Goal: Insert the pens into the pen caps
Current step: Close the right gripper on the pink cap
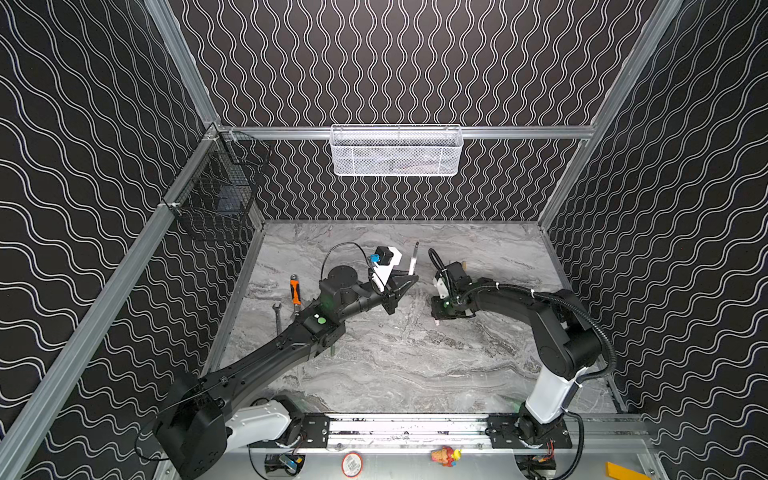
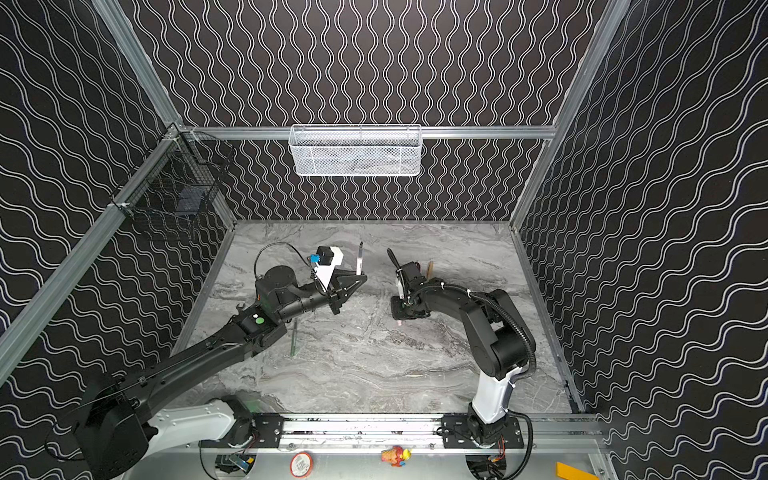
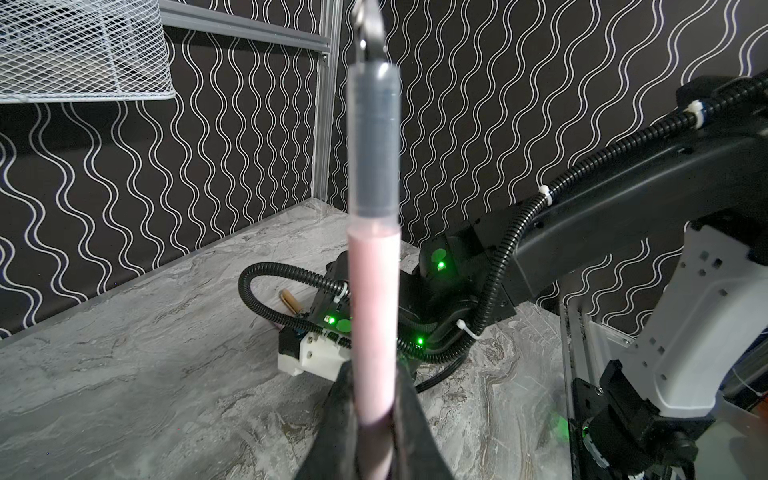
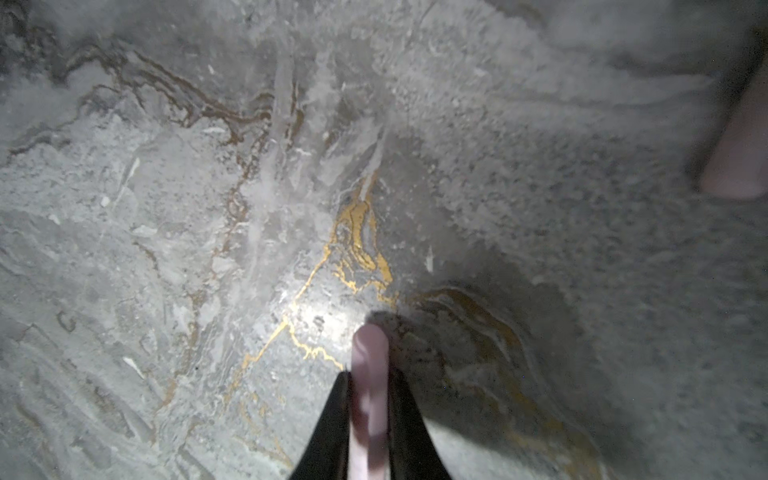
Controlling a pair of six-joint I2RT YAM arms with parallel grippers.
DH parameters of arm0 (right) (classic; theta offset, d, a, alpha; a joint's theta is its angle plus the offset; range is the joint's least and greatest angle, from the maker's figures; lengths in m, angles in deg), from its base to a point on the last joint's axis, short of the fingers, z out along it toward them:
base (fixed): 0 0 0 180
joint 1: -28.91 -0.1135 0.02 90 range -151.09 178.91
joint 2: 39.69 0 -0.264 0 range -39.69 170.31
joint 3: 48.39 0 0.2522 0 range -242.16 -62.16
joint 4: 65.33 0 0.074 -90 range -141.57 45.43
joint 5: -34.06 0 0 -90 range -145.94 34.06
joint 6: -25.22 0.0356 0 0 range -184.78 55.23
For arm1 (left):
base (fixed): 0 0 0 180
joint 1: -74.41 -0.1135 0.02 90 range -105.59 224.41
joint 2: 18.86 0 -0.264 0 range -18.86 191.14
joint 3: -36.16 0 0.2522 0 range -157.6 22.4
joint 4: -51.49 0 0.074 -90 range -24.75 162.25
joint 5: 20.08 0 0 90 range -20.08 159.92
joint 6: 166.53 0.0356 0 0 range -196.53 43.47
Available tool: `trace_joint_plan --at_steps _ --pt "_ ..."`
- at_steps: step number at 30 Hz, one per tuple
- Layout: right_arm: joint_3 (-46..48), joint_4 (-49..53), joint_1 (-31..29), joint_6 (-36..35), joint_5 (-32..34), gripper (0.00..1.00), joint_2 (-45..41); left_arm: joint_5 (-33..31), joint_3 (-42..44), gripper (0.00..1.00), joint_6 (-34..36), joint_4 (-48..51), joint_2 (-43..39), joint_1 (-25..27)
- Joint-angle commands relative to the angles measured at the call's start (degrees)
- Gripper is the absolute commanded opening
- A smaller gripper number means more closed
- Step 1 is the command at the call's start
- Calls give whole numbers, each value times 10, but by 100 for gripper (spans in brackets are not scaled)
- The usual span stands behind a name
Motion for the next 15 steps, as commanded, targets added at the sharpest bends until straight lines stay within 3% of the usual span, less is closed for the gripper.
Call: trace_joint_plan --at_steps 1,15 --pt "0 5 -3 7 15 18 2 -3 -4 0 -3 -11 -1 -1" --pt "-22 36 -22 19 63 21 19 -10 -7 0 6 -3 -4 0"
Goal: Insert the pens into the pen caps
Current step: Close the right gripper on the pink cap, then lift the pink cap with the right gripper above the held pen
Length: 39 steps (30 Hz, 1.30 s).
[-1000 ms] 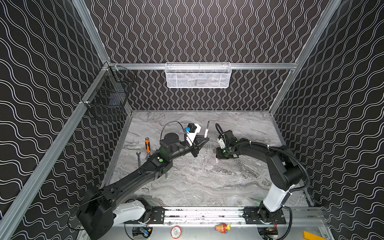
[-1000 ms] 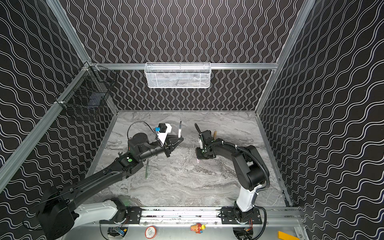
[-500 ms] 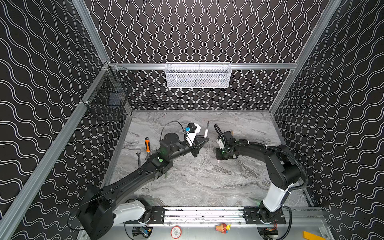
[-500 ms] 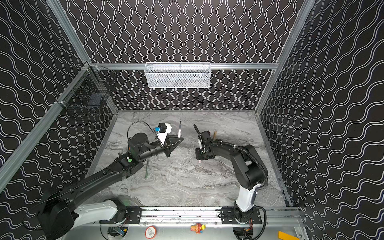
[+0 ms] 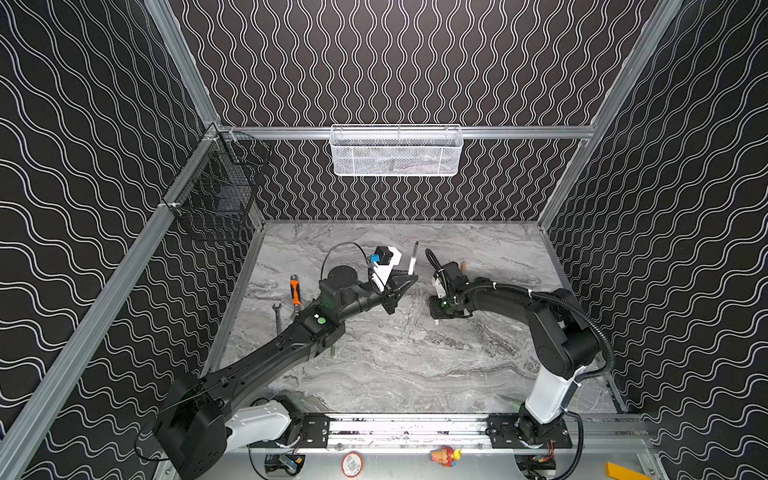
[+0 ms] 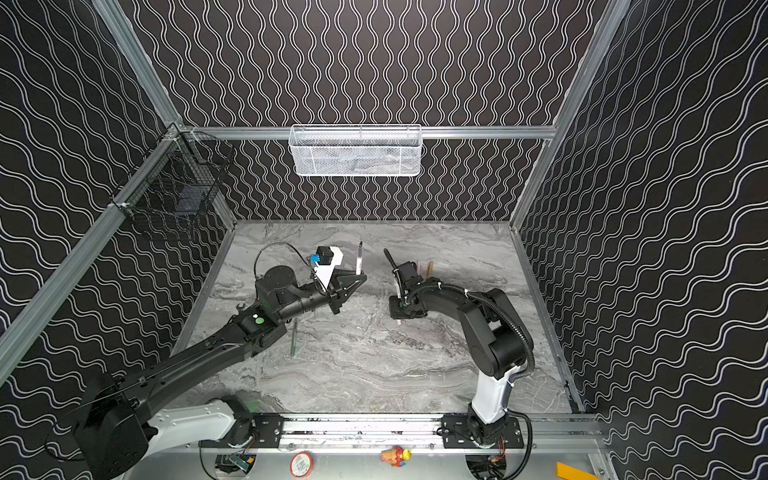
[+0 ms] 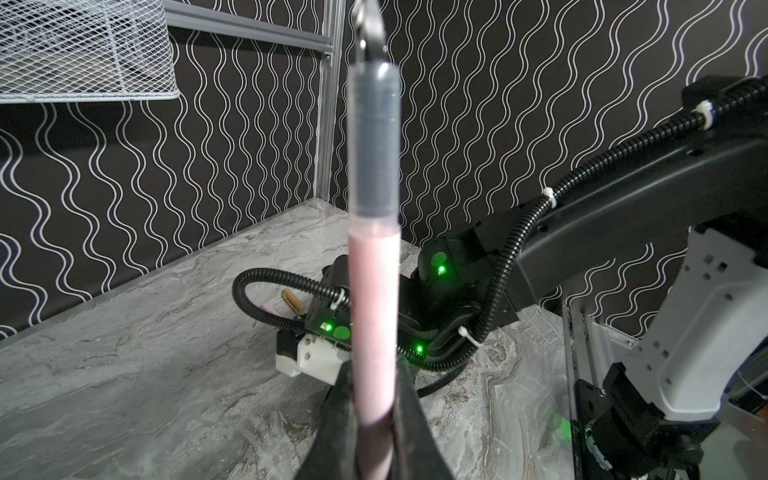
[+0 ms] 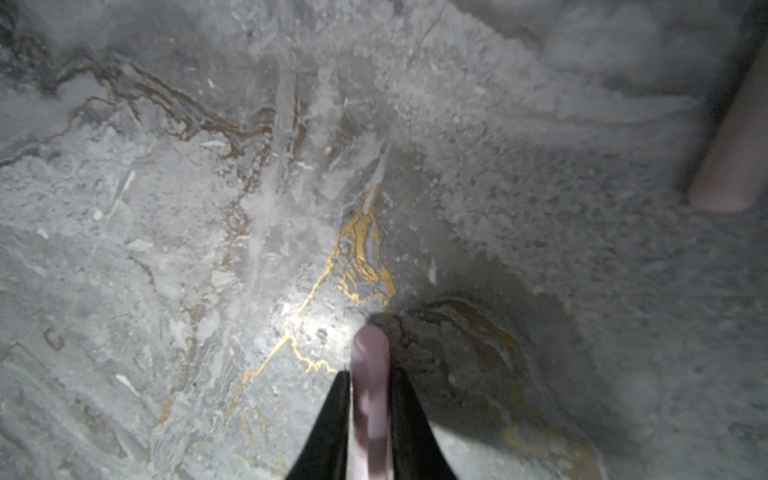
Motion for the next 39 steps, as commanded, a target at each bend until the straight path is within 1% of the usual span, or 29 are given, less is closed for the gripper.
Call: trace_joint_plan --at_steps 1,4,12,22,30,39 --pt "-9 34 -6 9 33 21 12 -6 -6 0 6 -4 -4 0" --pt "-13 40 -14 9 47 21 17 -9 -6 0 7 -2 -6 1" --pt "-15 45 -23 15 65 16 8 -12 -6 0 9 -1 -7 0" --pt "-5 5 -26 30 70 12 -62 -22 -5 0 14 2 -13 0" --pt "28 -59 -26 29 92 11 -166 -28 -4 0 18 2 -13 0" --pt "72 -168 -25 12 88 11 -312 -26 -6 0 19 4 -12 0"
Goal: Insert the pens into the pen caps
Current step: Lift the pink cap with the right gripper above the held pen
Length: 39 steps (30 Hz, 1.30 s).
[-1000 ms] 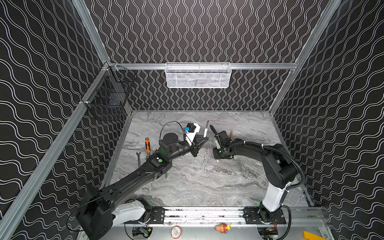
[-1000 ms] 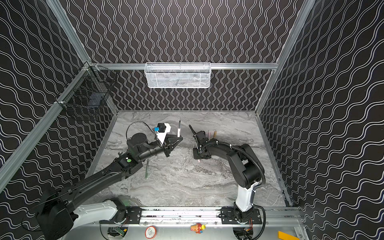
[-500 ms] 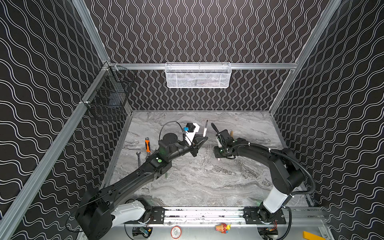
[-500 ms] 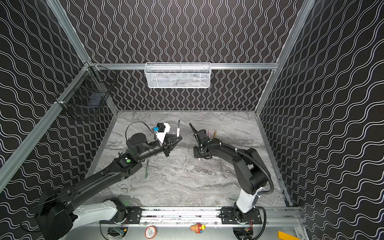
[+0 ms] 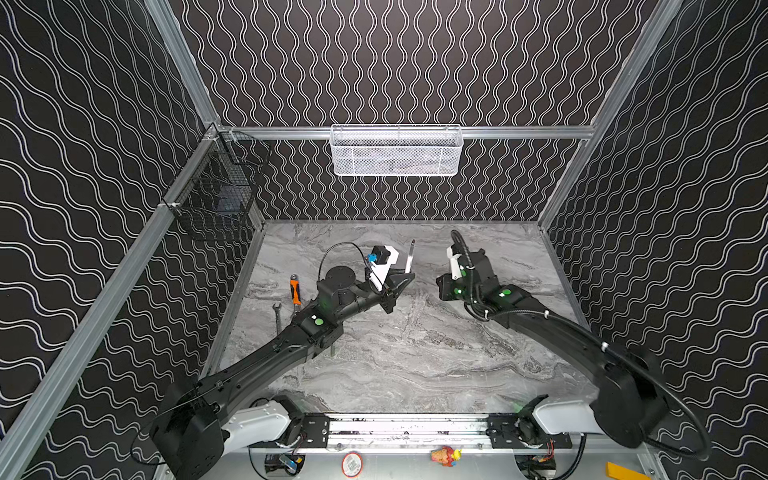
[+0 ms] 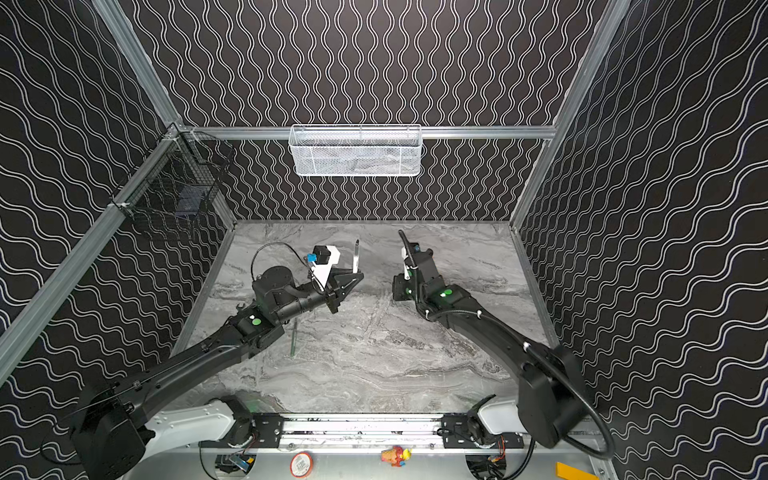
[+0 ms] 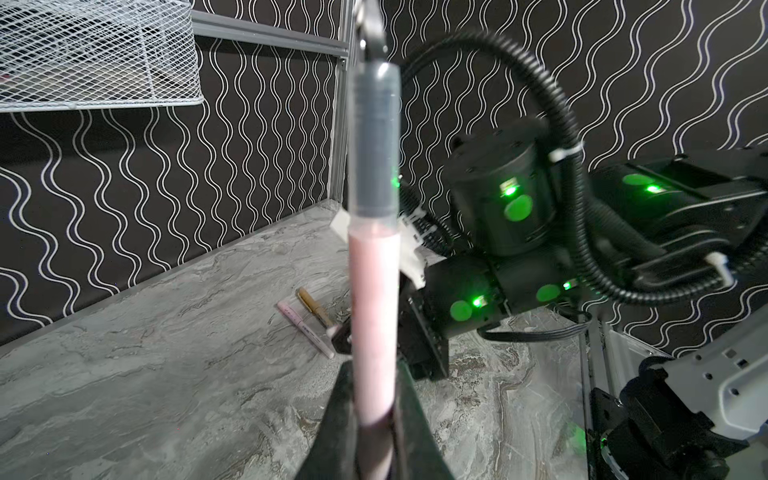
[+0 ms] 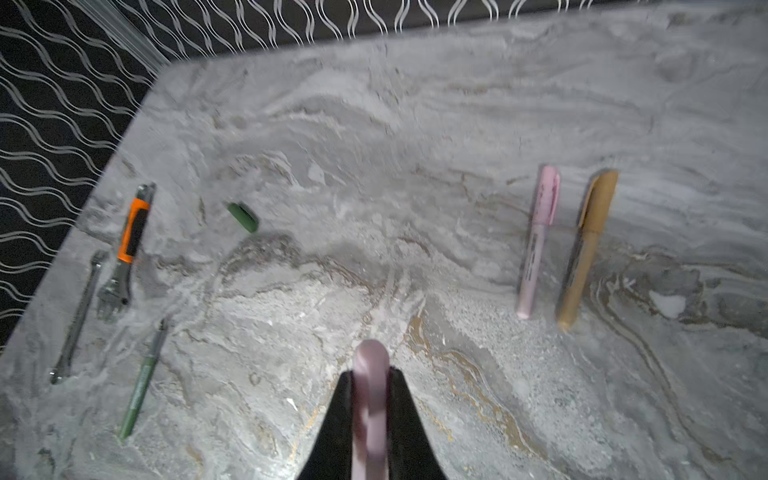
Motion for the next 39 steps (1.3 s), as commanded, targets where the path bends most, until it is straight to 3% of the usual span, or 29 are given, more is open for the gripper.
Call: trace_joint_plan --at_steps 1,8,20,28,39 --pt "11 -79 0 -8 1 10 -40 0 -5 0 15 -11 0 -1" --pt "32 -219 -1 -21 -18 11 -127 6 -6 0 14 -11 -1 0" --pt "12 -379 -49 -80 -27 11 -146 28 -10 0 -3 -19 12 2" --pt "-11 -417 -91 -127 -14 10 -132 34 -13 0 -4 -19 23 9" --pt "-51 -417 -94 -112 -35 10 -101 31 -13 0 -2 -17 23 12"
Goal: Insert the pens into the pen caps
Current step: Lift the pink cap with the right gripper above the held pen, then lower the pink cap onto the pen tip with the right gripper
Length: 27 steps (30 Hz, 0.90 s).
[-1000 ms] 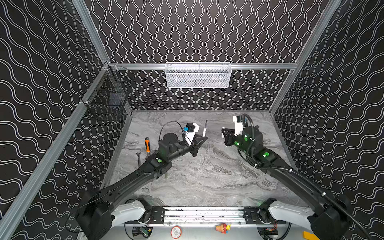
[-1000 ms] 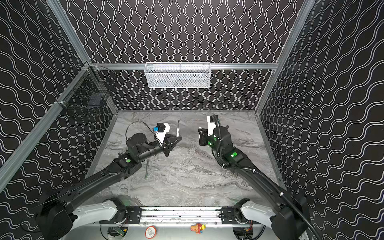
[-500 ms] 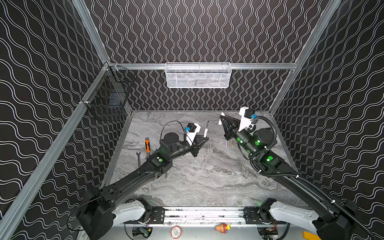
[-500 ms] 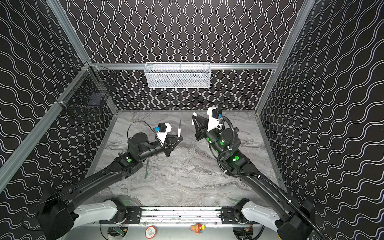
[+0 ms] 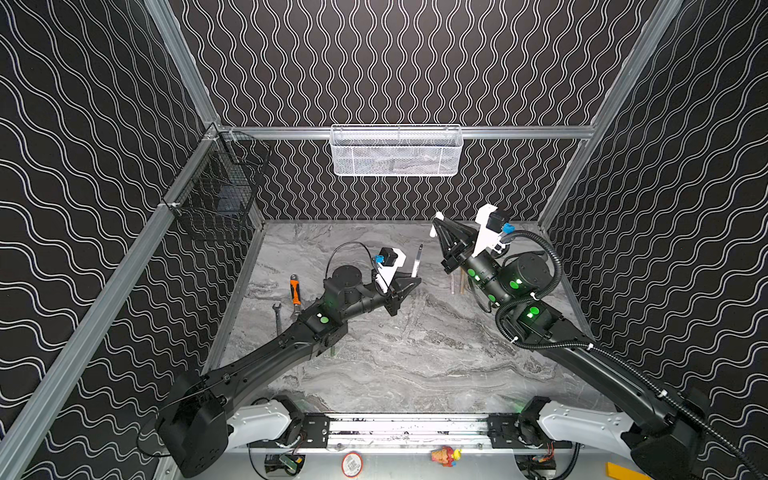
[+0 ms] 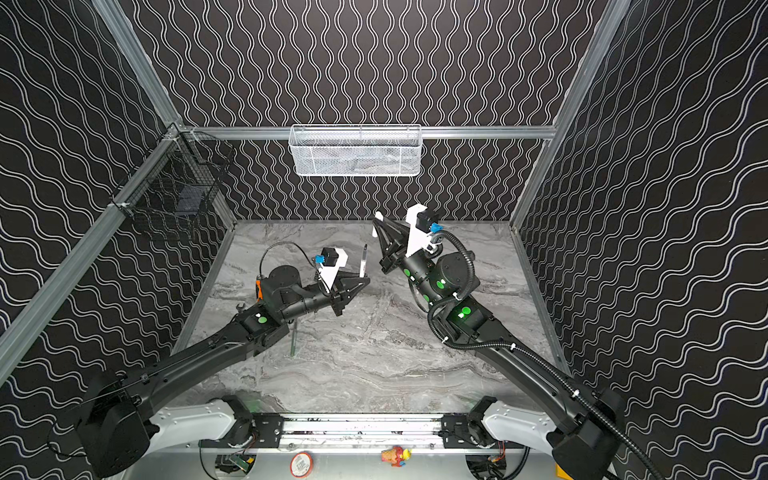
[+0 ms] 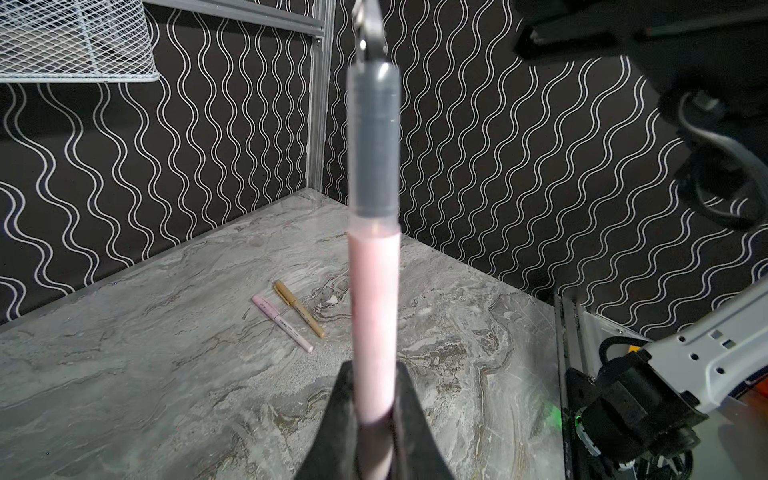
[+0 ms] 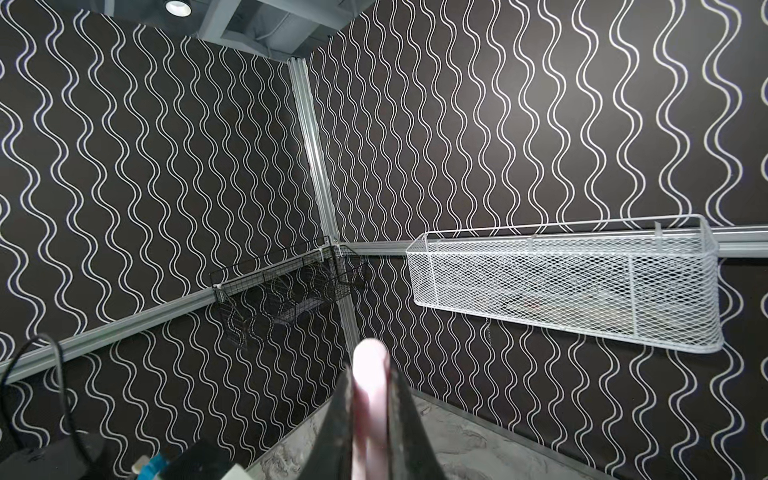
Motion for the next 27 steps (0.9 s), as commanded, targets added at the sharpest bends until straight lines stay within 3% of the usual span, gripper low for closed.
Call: trace_joint_plan --at_steps 1,27 --pt "-13 -17 -1 13 -16 10 8 4 -6 0 1 -16 0 0" --pt "14 -10 -7 52 -30 10 21 0 -4 0 4 -15 -6 1"
